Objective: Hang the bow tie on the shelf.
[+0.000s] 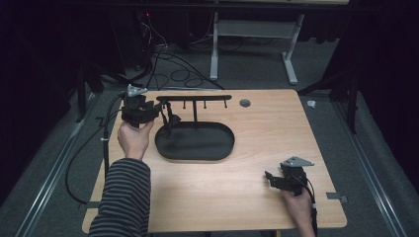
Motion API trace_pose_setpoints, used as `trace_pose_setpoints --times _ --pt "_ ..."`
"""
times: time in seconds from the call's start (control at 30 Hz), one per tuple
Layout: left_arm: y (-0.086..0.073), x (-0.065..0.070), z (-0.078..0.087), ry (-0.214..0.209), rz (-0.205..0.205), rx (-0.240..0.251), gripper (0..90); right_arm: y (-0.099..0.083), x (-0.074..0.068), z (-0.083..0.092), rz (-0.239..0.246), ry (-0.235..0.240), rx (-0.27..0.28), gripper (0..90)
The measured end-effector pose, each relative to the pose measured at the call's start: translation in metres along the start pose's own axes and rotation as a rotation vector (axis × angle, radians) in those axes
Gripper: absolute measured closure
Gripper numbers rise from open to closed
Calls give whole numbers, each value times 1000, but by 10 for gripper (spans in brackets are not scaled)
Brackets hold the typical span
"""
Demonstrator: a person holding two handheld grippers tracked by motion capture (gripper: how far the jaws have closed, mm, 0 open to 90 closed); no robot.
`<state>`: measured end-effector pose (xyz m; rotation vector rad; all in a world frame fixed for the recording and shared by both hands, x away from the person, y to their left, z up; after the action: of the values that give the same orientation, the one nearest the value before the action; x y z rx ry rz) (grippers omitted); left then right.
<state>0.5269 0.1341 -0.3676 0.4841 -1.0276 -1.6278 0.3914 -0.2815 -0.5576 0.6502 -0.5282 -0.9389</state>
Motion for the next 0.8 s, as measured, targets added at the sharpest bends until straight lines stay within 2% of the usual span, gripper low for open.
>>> trace_pose_setpoints --times 0.33,0.47,0.7,0.8 --pt "-5 -1 13 -8 -1 18 590 0 0 0 0 0 0 288" --pt "-7 -1 18 -3 -13 14 569 0 0 0 0 -1 1 288" --pt "-10 -2 29 -15 -1 37 554 0 0 0 1 -2 0 288" --pt "-12 -2 32 -15 -12 41 550 0 0 0 1 -2 0 288"
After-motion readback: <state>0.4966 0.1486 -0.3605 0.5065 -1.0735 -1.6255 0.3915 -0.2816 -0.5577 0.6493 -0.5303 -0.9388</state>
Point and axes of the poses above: each handheld gripper's, and its own axes: z roughly backward along the jaws, y roughly out of its top, x roughly to its right, the point moved 8 cm from there along -z, roughly forward along the jaws, and after that the axes turned 10 degrees about z, right-handed, at the moved point
